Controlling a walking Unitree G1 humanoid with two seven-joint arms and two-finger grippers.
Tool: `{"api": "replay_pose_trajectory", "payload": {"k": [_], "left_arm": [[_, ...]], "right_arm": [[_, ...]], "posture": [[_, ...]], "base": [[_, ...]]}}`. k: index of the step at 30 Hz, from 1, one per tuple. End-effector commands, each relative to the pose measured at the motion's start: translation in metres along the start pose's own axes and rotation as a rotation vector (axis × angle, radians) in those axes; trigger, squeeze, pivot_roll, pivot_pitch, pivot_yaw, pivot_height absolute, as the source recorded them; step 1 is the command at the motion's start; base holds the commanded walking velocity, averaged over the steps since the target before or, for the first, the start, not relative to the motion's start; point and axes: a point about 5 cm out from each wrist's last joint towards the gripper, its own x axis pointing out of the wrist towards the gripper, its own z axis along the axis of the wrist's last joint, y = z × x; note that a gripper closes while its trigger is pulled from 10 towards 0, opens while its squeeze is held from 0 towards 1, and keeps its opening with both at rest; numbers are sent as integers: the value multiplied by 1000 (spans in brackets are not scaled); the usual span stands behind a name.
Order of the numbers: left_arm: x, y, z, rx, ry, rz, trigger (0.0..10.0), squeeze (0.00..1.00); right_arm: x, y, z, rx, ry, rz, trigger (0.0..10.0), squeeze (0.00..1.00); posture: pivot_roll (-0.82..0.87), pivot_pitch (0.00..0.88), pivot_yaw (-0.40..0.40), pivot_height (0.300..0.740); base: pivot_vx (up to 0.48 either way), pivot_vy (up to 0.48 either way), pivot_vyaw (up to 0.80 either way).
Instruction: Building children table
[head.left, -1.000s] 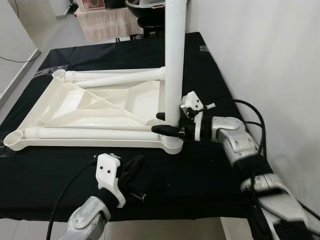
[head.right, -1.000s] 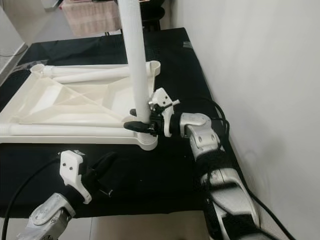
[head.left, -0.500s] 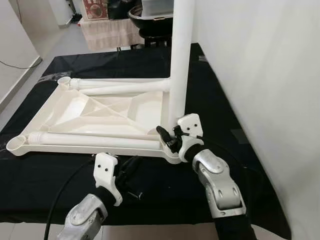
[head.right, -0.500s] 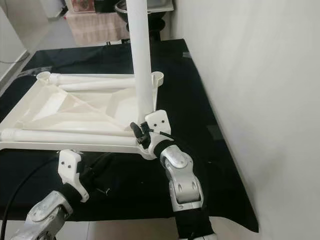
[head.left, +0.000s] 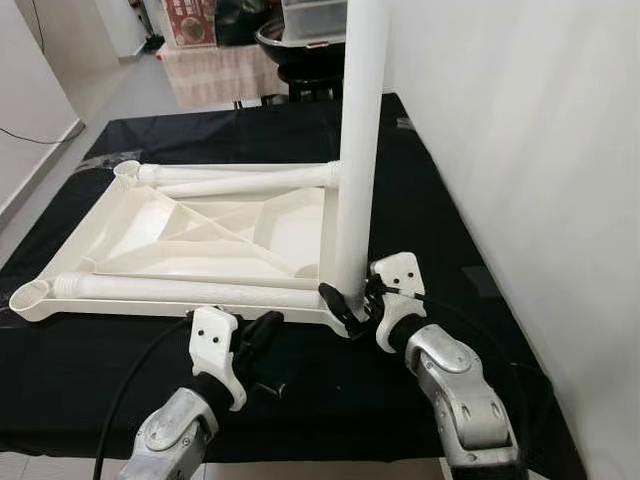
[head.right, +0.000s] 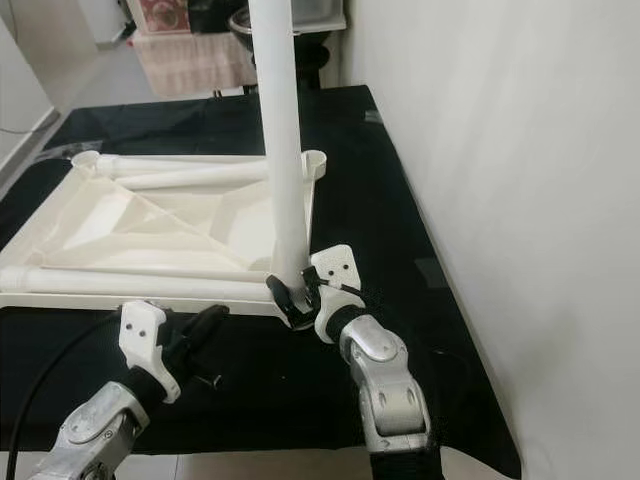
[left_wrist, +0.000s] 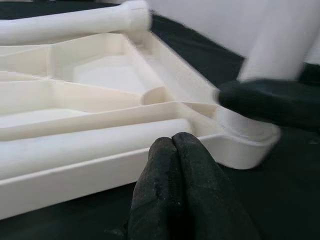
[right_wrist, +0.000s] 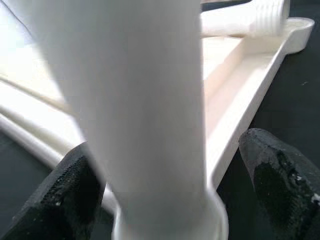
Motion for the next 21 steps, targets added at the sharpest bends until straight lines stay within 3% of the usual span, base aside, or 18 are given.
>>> {"api": "replay_pose_trajectory", "payload": {"k": [1, 10, 11, 13, 14, 17, 19, 21], "left_arm": [[-4, 8, -5, 31, 39, 74, 10000, 0], [-9, 20, -3, 90, 37, 197, 10000, 0], [-10, 24, -4, 108, 47, 234, 10000, 0], [-10, 26, -4, 121, 53, 261, 10000, 0], [-11, 29, -4, 134, 59, 286, 10000, 0], [-11, 31, -4, 154, 67, 304, 10000, 0], [-9, 33, -3, 253, 92, 350, 10000, 0], [-9, 34, -2, 290, 99, 376, 10000, 0]], "right_arm": [[-10, 10, 2, 10, -25, 96, 10000, 1000], [-33, 0, 0, 13, 0, 97, 10000, 1000], [-36, -4, -2, 16, 7, 69, 10000, 580], [-38, -6, -3, 19, 11, 49, 10000, 580], [-39, -8, -4, 18, 16, 30, 10000, 0], [-38, -10, -5, 22, 15, 10, 10000, 0], [-36, -16, -6, 17, 17, -54, 10000, 0], [-36, -19, -7, 3, 27, -78, 10000, 0]], "posture": [[-79, 139, 61, 740], [-96, 142, 59, 740], [-101, 140, 59, 740], [-101, 140, 59, 740], [-100, 138, 59, 740], [-98, 135, 60, 740], [-95, 131, 61, 740], [-95, 131, 61, 740]], "base": [[0, 0, 0], [0, 0, 0], [0, 0, 0], [0, 0, 0], [0, 0, 0], [0, 0, 0], [0, 0, 0], [0, 0, 0]]}}
